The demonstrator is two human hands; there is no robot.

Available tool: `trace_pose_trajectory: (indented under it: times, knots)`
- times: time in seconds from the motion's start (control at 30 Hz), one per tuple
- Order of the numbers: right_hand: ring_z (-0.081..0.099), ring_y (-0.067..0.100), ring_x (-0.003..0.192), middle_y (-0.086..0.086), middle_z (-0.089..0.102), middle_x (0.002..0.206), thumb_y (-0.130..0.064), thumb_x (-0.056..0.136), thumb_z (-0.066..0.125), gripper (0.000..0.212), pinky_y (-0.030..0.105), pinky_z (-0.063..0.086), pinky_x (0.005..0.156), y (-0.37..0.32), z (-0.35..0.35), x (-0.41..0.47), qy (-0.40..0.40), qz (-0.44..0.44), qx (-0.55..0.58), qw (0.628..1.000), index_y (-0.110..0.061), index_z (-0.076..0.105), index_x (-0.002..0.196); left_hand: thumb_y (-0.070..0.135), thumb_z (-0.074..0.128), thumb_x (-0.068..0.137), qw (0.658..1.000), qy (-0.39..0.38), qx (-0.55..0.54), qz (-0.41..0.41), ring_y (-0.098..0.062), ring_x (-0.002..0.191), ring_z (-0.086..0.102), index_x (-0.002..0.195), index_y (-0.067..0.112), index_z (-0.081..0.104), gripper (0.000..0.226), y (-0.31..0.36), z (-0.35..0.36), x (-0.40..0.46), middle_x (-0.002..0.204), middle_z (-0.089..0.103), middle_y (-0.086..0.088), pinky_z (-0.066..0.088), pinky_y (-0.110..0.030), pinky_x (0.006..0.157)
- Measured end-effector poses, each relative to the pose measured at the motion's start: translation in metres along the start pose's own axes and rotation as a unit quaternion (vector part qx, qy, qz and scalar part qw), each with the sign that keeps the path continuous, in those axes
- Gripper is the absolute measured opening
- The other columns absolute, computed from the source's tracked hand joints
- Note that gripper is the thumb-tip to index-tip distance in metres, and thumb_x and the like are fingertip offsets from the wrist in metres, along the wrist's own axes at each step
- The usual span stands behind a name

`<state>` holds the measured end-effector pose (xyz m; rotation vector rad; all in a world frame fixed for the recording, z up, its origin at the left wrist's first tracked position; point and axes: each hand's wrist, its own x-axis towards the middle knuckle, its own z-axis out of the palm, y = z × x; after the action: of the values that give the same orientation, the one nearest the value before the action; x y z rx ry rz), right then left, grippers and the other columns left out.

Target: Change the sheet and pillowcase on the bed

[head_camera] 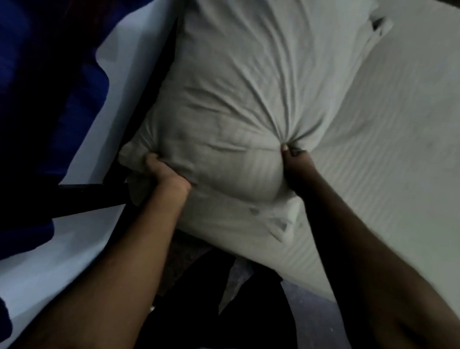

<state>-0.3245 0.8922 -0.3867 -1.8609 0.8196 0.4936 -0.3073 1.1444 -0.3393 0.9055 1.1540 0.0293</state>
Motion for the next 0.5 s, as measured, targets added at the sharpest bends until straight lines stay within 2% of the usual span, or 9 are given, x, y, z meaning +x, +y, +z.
trace_pose_trajectory:
  times: [0.07,0.13,0.17,0.2,0.27,0.3,0.33,0.43,0.5]
  knots:
    - [0.066,0.032,0.110,0.016,0.073,0.111,-0.046,0.095,0.052,0.046,0.040,0.052,0.092,-0.006,0.016,-0.005,-0.011,-0.021,0.000,1.000,-0.007,0.070,0.113,0.036,0.026,0.102,0.999,0.020,-0.012,0.023,-0.035,0.118,0.059,0.097,0.013,0.067,0.047,0.021,-0.005,0.009,0.122,0.066,-0.014,0.047,-0.037,0.103]
    - [0.065,0.033,0.111,0.016,0.072,0.112,-0.051,0.092,0.053,0.051,0.039,0.051,0.093,-0.010,0.030,-0.010,-0.020,-0.026,0.008,0.999,-0.008,0.068,0.114,0.040,0.027,0.102,1.000,0.013,0.012,0.020,-0.032,0.106,0.061,0.098,0.019,0.066,0.045,0.028,-0.020,0.010,0.115,0.066,-0.010,0.049,-0.032,0.093]
    - [0.064,0.032,0.114,0.015,0.071,0.116,-0.057,0.088,0.053,0.058,0.039,0.051,0.096,-0.015,0.033,-0.014,-0.022,-0.021,0.014,0.999,-0.009,0.067,0.118,0.044,0.027,0.103,1.000,0.020,0.021,0.010,-0.030,0.106,0.060,0.105,0.020,0.066,0.046,0.029,-0.029,0.009,0.119,0.065,-0.010,0.049,-0.032,0.091]
    - [0.062,0.032,0.119,0.014,0.069,0.122,-0.060,0.086,0.053,0.064,0.039,0.049,0.099,-0.017,0.034,-0.017,-0.023,-0.017,0.020,0.999,-0.010,0.064,0.124,0.048,0.027,0.103,0.999,0.026,0.032,0.000,-0.030,0.115,0.057,0.117,0.020,0.065,0.049,0.026,-0.037,0.013,0.131,0.061,-0.011,0.047,-0.035,0.096]
    - [0.055,0.032,0.129,0.015,0.062,0.135,-0.055,0.093,0.055,0.062,0.038,0.045,0.106,-0.018,0.029,-0.022,-0.026,-0.006,0.021,0.999,-0.011,0.056,0.137,0.056,0.028,0.102,0.997,0.029,0.059,-0.036,-0.031,0.134,0.047,0.143,0.024,0.053,0.058,0.020,-0.047,0.014,0.150,0.049,-0.008,0.040,-0.042,0.110]
    - [0.051,0.034,0.132,0.017,0.057,0.141,-0.053,0.096,0.054,0.062,0.037,0.043,0.107,-0.018,0.024,-0.024,-0.028,0.004,0.018,0.999,-0.010,0.050,0.142,0.059,0.028,0.102,0.995,0.015,0.080,-0.053,-0.031,0.136,0.046,0.148,0.025,0.048,0.061,0.017,-0.046,0.009,0.152,0.047,-0.007,0.039,-0.043,0.111]
    - [0.049,0.035,0.133,0.019,0.054,0.143,-0.053,0.098,0.052,0.064,0.036,0.041,0.108,-0.013,0.019,-0.023,-0.025,0.017,0.017,0.999,-0.008,0.046,0.143,0.061,0.029,0.101,0.994,-0.004,0.095,-0.060,-0.030,0.135,0.046,0.150,0.025,0.045,0.062,0.010,-0.045,0.005,0.151,0.048,-0.006,0.040,-0.043,0.110]
    - [0.049,0.040,0.130,0.023,0.052,0.141,-0.056,0.098,0.049,0.065,0.038,0.039,0.104,-0.003,0.002,-0.028,-0.017,0.057,0.018,0.998,-0.005,0.043,0.137,0.067,0.035,0.097,0.991,0.010,0.131,-0.036,-0.026,0.130,0.049,0.150,0.027,0.044,0.067,-0.008,-0.038,-0.014,0.143,0.052,-0.002,0.039,-0.046,0.113]
    - [0.048,0.040,0.130,0.023,0.051,0.140,-0.056,0.099,0.047,0.065,0.038,0.037,0.105,0.000,-0.012,-0.030,-0.015,0.069,0.015,0.997,-0.003,0.042,0.136,0.084,0.044,0.080,0.989,0.034,0.145,-0.003,-0.027,0.134,0.049,0.149,0.028,0.045,0.089,-0.028,-0.043,0.009,0.145,0.053,-0.001,0.040,-0.048,0.113]
